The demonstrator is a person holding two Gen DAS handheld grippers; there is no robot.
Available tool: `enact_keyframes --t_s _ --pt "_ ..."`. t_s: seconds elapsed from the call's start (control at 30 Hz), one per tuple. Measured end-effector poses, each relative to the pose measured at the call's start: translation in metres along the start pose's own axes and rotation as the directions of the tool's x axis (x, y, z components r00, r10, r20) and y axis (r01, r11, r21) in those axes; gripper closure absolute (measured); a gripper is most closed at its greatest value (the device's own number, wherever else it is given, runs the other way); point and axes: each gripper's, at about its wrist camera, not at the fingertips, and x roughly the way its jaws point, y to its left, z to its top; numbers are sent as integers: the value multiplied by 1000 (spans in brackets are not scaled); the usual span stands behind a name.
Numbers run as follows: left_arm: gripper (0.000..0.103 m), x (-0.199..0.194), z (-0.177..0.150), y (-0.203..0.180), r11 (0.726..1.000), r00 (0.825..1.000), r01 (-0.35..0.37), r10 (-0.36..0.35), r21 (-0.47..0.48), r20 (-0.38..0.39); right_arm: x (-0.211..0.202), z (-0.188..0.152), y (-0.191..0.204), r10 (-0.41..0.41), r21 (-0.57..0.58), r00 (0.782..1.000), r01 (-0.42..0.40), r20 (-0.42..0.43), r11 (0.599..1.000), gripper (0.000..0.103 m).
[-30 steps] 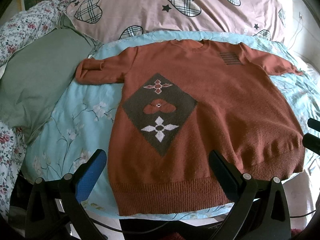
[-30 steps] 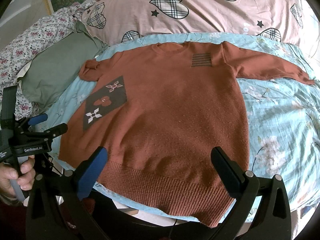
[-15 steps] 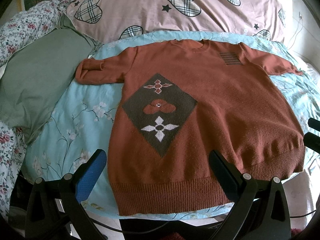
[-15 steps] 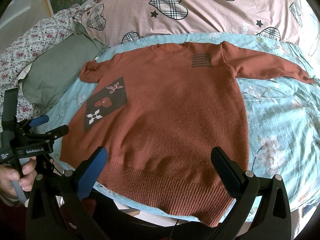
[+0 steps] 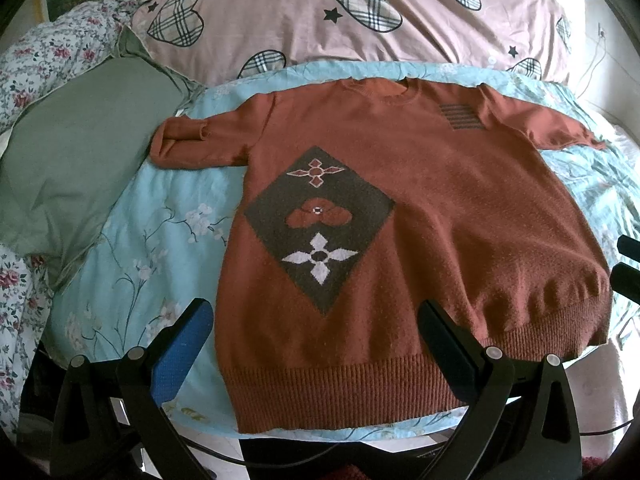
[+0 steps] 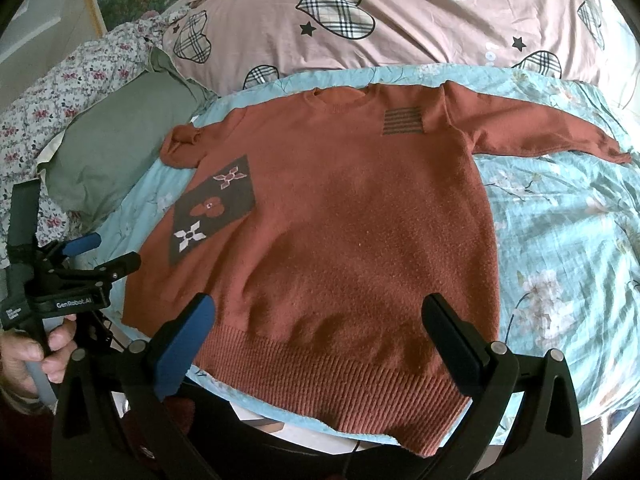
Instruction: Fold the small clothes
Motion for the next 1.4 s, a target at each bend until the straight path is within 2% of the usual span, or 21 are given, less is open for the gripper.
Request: enact_keyframes --t_s 0.4,0.53,0.67,0.7,0.83,0.9,0.93,1.07,1.1,1.2,1.27,1.33,1.4 --pt "1 9 4 -6 1000 1000 -10 9 16 6 8 4 -13 6 24 1000 -7 18 1000 0" --pt "1 14 7 -9 1000 1000 -7 7 28 8 9 8 -33 -4 30 993 0 117 1000 0" --pt "1 22 13 -12 999 1000 26 -26 18 2 9 15 -70 -62 79 984 49 166 996 0" --pt "1 25 15 -12 999 1000 30 -30 18 -9 5 19 -81 -89 75 976 76 201 994 0" --pt "1 36 26 -14 1000 1000 9 -9 27 -3 7 27 -128 -113 205 979 77 172 976 0" --pt "1 43 32 -14 1000 1000 5 -4 29 -30 5 34 -160 -145 267 974 95 175 959 0" --pt "1 45 33 -15 1000 999 23 -22 14 -40 1 38 -171 -170 273 969 117 179 955 0" --pt "1 56 45 -16 1000 998 5 -4 21 -68 -9 59 -233 -257 346 949 182 185 921 1" --pt "1 59 50 -16 1000 998 3 -1 21 -66 -12 66 -253 -291 370 940 210 177 905 4" --pt "1 70 60 -19 1000 995 3 0 27 -101 -16 86 -312 -356 447 921 254 160 858 24" --pt "1 74 68 -23 1000 996 11 -8 26 -94 -13 102 -356 -397 503 907 280 141 818 31" --pt "1 80 74 -29 999 995 14 -10 36 -97 -4 112 -390 -416 549 901 288 121 785 42" --pt "1 87 78 -37 999 994 12 -6 53 -108 4 123 -431 -440 598 893 303 93 742 48"
